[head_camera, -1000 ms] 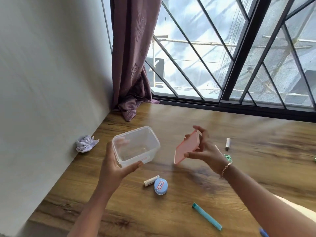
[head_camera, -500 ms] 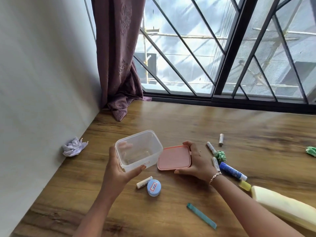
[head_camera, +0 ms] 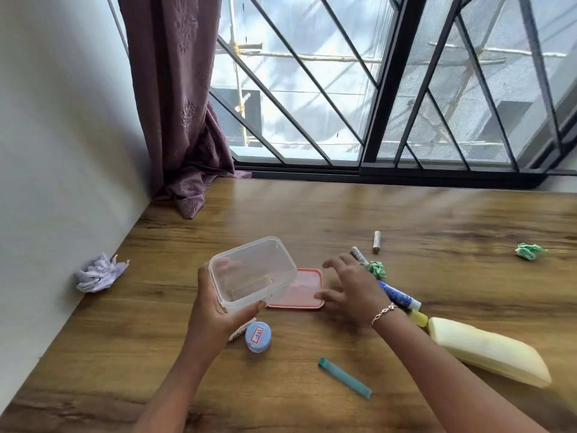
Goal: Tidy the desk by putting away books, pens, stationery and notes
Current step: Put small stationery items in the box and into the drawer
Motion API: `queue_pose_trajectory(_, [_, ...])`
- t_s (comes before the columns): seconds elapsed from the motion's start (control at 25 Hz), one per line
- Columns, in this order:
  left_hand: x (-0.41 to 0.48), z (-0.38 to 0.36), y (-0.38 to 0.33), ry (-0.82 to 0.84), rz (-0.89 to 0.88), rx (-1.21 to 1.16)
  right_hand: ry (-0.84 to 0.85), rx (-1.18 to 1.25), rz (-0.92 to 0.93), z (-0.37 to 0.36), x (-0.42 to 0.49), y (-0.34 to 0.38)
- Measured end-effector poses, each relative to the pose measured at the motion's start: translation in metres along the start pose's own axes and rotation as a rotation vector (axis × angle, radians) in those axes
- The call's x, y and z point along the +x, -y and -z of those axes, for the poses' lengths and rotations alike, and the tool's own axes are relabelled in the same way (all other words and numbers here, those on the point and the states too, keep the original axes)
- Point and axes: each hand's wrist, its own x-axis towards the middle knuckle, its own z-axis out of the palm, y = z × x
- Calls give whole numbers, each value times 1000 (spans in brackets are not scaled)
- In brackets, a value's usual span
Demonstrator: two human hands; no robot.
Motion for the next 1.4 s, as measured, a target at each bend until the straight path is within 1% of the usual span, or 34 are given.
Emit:
queue_pose_trajectory(0.04, [0,-4,-1,4,4,-4,-100,-60,-55,5,-4,-4])
queue_pose_trajectory(0.08, [1,-7,-1,9,8,-13,-162,-153,-120,10,-8,-7])
queue_pose_trajectory(0.16, [2,-15,-3,26,11,-15,-161,-298,-224,12,-10,-11])
queue_pose_trajectory(0.28, [5,-24,-4,43,18,17,-147,-362,-273,7,-2,-9])
queue_pose_trajectory(0.44, [6,-26,-4,53,36,13,-133,-345,-290,8,2,-6])
queue_pose_trajectory(0.52, [6,-26,-3,58,47,17,-154,-252,-309,24,-6,-1])
queue_pose_trajectory(0.56, [6,-26,-3,62,48,23,-198,-196,-288,38,-10,5])
queue_pose_trajectory(0.6, [5,-26,-3,65,53,33,-271,-113,-222,54,-16,14])
queue_pose_trajectory(0.64, [6,-27,-4,73,56,37,-352,-2,-98,70,-21,27])
queue_pose_trajectory(0.68, [6,-29,-4,77,59,40,-400,112,88,83,-26,43])
queue_pose_trajectory(0.72, [5,-31,-4,80,62,41,-372,164,294,93,-28,59])
queue_pose_trajectory(0.76, [5,-32,-5,80,67,46,-294,135,481,98,-30,74])
queue_pose_trajectory(0.8, [5,-33,-7,90,64,50,-188,34,614,96,-28,86])
queue_pose_trajectory(0.84, [5,-34,-9,103,57,56,-78,-108,688,89,-23,96])
queue_pose_trajectory(0.92, [5,-34,-12,120,50,64,88,-370,740,69,-6,104])
queue_pose_trajectory(1.0, [4,-30,-12,108,53,49,194,-493,723,51,9,107])
queue_pose_trajectory(1.04, [4,-28,-14,98,52,52,216,-500,706,46,14,107])
queue_pose_trajectory(1.12, [1,-19,-15,77,40,68,241,-409,710,43,19,113])
queue_pose_trajectory(1.2, [-2,-5,-15,47,29,82,196,-175,728,52,20,118])
queue_pose_trajectory(1.24, [-3,5,-12,13,31,87,122,39,689,57,19,119])
queue_pose_trajectory(1.32, [-4,28,-7,-69,35,97,-65,550,534,54,20,113])
queue_pose_trajectory(1.36, [-5,41,-3,-112,41,105,-125,673,447,47,22,111])
queue_pose_trajectory(1.4, [-8,54,1,-151,47,121,-127,633,404,35,23,109])
